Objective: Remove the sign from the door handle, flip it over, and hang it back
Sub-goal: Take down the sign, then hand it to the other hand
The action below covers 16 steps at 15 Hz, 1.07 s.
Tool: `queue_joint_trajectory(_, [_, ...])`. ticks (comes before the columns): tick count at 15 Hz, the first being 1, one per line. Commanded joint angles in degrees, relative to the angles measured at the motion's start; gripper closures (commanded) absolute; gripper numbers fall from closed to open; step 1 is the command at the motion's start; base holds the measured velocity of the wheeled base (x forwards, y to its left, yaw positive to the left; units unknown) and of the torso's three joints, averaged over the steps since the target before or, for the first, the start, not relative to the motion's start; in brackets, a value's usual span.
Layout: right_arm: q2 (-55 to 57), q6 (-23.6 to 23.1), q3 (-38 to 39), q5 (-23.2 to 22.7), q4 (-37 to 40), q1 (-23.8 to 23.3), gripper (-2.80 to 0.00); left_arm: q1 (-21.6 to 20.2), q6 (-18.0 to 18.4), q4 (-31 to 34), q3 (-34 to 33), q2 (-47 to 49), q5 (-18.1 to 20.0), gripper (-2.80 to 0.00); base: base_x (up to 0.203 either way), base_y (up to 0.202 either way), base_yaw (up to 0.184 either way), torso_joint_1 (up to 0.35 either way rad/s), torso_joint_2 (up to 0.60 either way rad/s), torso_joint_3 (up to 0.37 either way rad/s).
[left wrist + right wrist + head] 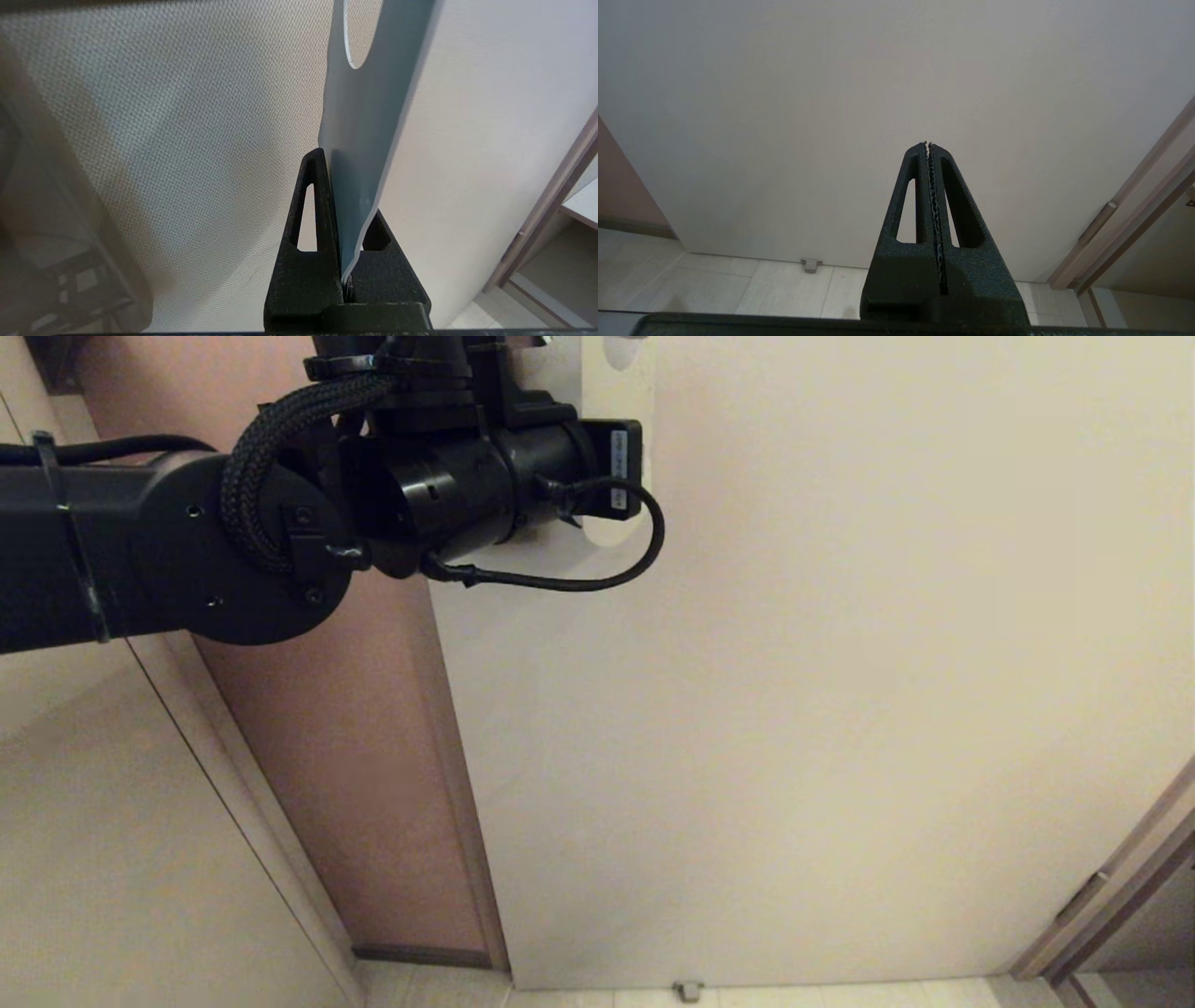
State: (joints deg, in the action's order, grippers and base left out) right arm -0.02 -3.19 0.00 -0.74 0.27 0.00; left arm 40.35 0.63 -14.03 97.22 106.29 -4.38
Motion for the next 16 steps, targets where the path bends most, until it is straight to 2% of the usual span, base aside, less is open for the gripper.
queue_joint_trajectory(1, [0.0,-0.1,0.0,0.0,0.0,0.0,0.0,0.0,0.3,-0.1,1.1,0.8,0.0,0.0,0.0,0.0,0.0,0.0,0.0,0.0])
queue_joint_trajectory(4, [0.0,-0.1,0.0,0.0,0.0,0.0,0.0,0.5,0.6,0.8,3.4,2.0,0.0,0.0,0.0,0.0,0.0,0.0,0.0,0.0])
queue_joint_trajectory(9, [0.0,-0.1,0.0,0.0,0.0,0.0,0.0,2.0,0.6,0.8,3.4,2.1,0.1,0.0,0.0,0.0,0.0,0.0,0.0,0.0])
queue_joint_trajectory(16, [0.0,-0.1,0.0,0.0,0.0,0.0,0.0,8.8,0.3,0.9,2.6,1.9,0.7,0.0,0.0,0.0,0.0,0.0,0.0,0.0])
